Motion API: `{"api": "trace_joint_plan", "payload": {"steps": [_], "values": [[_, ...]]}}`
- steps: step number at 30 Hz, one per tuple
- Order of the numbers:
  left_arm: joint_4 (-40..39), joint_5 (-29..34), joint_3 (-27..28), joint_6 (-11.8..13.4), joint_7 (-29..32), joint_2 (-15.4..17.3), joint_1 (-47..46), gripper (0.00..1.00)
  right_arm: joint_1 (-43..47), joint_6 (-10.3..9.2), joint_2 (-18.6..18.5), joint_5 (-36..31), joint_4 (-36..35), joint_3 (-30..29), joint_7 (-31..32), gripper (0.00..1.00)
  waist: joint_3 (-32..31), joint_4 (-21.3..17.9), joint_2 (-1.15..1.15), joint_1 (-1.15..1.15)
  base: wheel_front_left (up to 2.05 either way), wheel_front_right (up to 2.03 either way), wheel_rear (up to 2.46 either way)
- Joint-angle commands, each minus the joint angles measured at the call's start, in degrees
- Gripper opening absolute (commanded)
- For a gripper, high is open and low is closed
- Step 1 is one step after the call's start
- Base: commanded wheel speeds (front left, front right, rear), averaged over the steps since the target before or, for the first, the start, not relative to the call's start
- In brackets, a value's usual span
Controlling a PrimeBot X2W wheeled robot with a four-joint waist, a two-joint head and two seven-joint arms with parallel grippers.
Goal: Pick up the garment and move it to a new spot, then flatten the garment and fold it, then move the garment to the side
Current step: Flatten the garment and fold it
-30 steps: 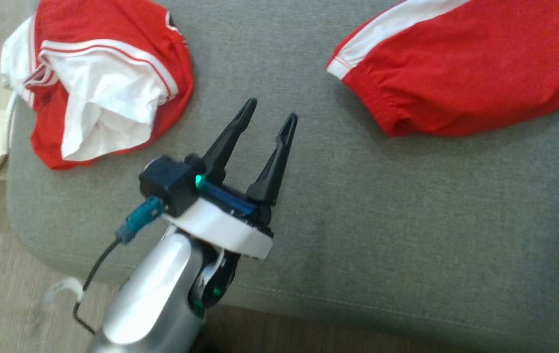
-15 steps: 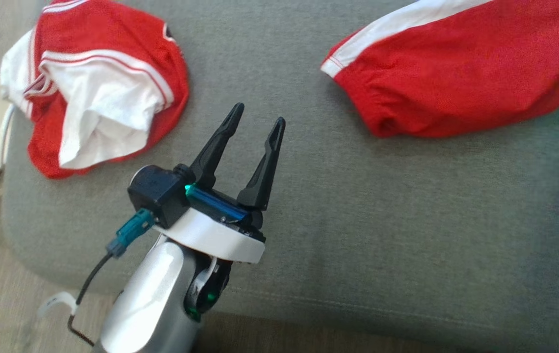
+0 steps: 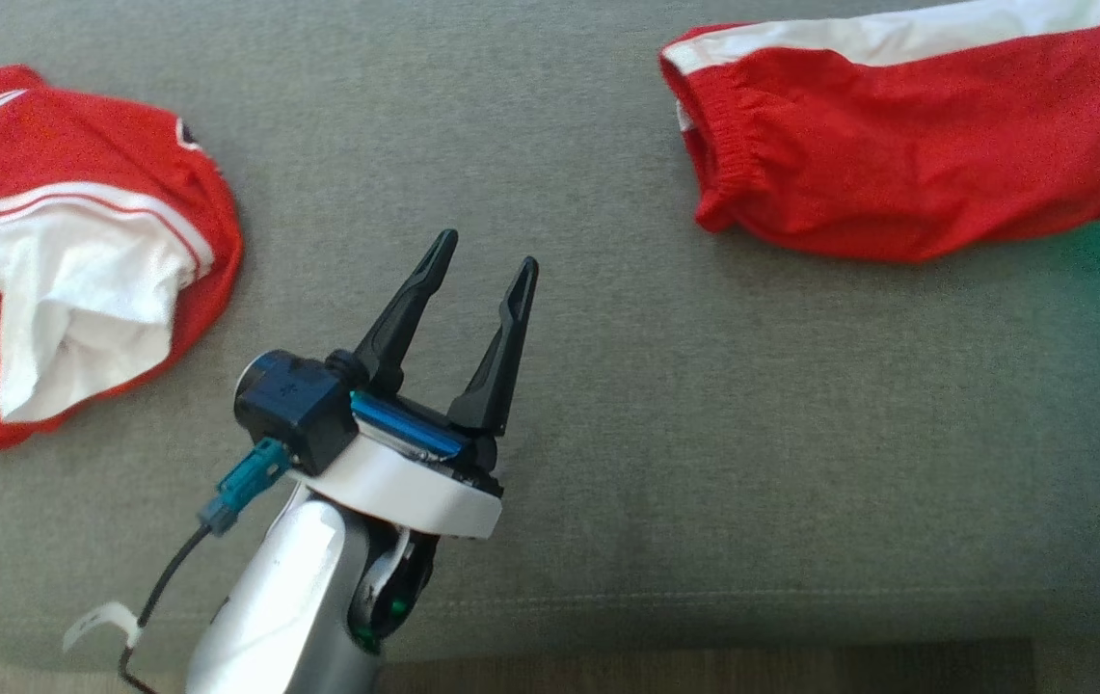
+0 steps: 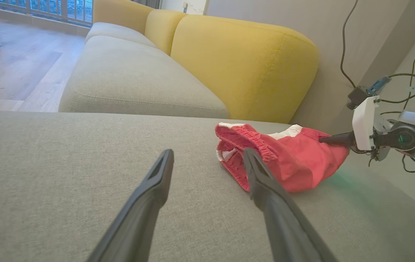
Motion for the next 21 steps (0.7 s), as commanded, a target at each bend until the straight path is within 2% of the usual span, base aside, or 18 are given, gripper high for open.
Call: {"api": "trace_joint_plan", "payload": {"steps": [1,4,10,16,21], "values": [[-2.1,0.5,2.0,-0.2,-0.3,0.6,0.0,1.0,1.9,-0.03,-1.2,0.3,-5.6,0.6,0.8,0.0,-0.2,-0.9,0.0,0.0,0.0,0.0,0.0],[-1.9,0.6,1.9,-0.3,-0.3,0.6,0.0,1.0,3.7,-0.03,-0.7,0.0,-9.6,0.5,1.1,0.0,-0.3,-1.1,0.0,0.0,0.0,0.0,0.0],[-1.3,0.7,1.2,-0.5,-0.3,0.5,0.4,1.0,7.6,-0.03,3.3,-0.9,-20.3,1.9,3.3,0.0,-1.7,-0.9,0.0,0.0,0.0,0.0,0.0],[-1.0,0.8,1.5,-0.3,-0.3,0.6,1.1,1.0,10.4,-0.03,7.7,-0.4,-30.8,6.7,6.4,0.0,-3.3,0.0,0.0,0.0,0.0,0.0,0.0],[-0.7,0.6,1.5,-0.2,-0.3,0.5,1.6,1.0,12.8,-0.03,12.3,2.5,-37.2,11.6,9.7,0.0,-4.4,0.7,0.0,0.0,0.0,0.0,0.0]]}}
